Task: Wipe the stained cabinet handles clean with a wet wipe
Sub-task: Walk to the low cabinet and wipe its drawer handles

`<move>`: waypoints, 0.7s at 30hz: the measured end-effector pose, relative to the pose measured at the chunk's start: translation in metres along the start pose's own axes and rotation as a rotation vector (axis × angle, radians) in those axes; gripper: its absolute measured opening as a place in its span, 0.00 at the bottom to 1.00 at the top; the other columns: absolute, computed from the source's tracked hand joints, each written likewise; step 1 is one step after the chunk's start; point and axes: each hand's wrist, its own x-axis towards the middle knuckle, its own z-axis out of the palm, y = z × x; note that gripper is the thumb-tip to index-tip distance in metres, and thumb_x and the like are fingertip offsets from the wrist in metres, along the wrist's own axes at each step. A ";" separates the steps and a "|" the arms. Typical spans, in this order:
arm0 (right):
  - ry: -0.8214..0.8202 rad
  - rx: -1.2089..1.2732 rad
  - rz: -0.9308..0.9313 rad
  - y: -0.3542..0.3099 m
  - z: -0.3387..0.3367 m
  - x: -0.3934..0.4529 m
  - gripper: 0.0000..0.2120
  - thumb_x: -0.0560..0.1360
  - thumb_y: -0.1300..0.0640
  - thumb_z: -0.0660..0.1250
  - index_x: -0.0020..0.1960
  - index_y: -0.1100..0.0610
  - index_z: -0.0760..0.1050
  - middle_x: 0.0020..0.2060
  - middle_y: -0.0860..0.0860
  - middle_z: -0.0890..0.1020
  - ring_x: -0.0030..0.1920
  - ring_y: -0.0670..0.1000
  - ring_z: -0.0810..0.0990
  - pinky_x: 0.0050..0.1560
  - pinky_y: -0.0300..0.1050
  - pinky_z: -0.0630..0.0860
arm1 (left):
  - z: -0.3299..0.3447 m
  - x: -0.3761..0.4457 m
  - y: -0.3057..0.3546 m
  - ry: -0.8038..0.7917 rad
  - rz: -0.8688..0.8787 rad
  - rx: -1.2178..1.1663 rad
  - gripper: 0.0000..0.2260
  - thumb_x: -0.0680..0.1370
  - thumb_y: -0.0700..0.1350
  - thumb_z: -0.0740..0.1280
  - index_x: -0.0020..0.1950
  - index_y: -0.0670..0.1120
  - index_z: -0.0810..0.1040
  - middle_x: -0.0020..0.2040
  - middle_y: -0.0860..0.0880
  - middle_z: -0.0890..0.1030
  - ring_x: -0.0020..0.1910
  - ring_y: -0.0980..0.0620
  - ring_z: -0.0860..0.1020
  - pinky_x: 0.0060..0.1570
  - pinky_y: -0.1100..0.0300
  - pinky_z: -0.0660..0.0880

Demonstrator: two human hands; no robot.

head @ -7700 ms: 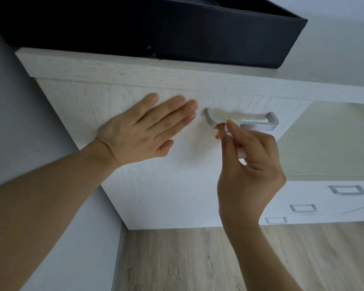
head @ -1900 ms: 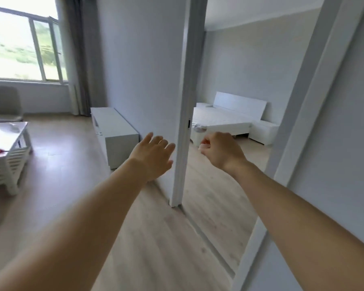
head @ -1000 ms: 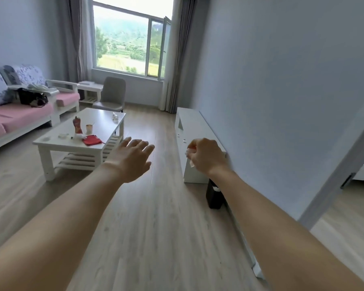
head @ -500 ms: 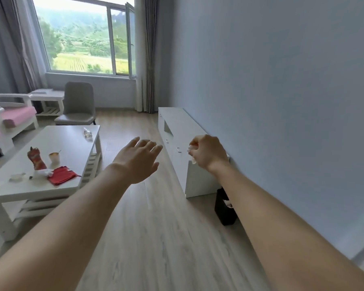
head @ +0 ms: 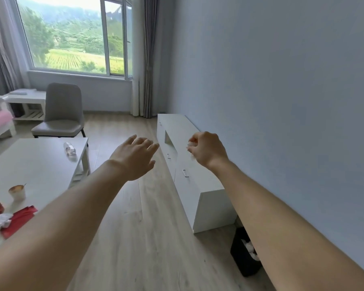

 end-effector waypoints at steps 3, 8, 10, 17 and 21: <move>-0.016 -0.033 -0.011 -0.005 0.034 0.068 0.08 0.76 0.57 0.65 0.53 0.57 0.78 0.50 0.53 0.82 0.50 0.54 0.80 0.52 0.49 0.78 | 0.037 0.059 -0.037 -0.003 0.001 -0.030 0.25 0.83 0.55 0.52 0.77 0.47 0.53 0.75 0.49 0.61 0.74 0.50 0.57 0.73 0.54 0.49; 0.014 -0.061 0.036 0.002 0.102 0.182 0.07 0.76 0.57 0.66 0.53 0.57 0.79 0.49 0.53 0.83 0.50 0.54 0.80 0.50 0.44 0.77 | 0.108 0.165 -0.103 0.018 0.077 -0.028 0.25 0.83 0.55 0.52 0.77 0.47 0.53 0.75 0.49 0.62 0.74 0.49 0.58 0.73 0.54 0.51; 0.023 -0.064 0.079 0.006 0.130 0.227 0.07 0.76 0.58 0.66 0.52 0.57 0.79 0.48 0.52 0.83 0.49 0.53 0.81 0.48 0.43 0.76 | 0.138 0.208 -0.133 0.037 0.117 -0.009 0.24 0.83 0.55 0.52 0.76 0.47 0.55 0.74 0.48 0.63 0.73 0.49 0.59 0.73 0.54 0.52; 0.046 -0.081 0.282 0.027 0.202 0.363 0.06 0.75 0.59 0.63 0.47 0.57 0.79 0.42 0.54 0.84 0.46 0.54 0.80 0.42 0.41 0.73 | 0.222 0.352 -0.199 0.025 0.350 0.005 0.24 0.83 0.55 0.52 0.76 0.46 0.55 0.74 0.48 0.63 0.73 0.49 0.60 0.73 0.54 0.52; 0.050 -0.093 0.412 0.063 0.231 0.414 0.07 0.75 0.59 0.61 0.46 0.57 0.79 0.41 0.54 0.84 0.45 0.55 0.80 0.44 0.44 0.75 | 0.269 0.435 -0.202 0.015 0.456 -0.043 0.23 0.82 0.54 0.53 0.75 0.46 0.57 0.72 0.48 0.65 0.72 0.49 0.61 0.72 0.55 0.54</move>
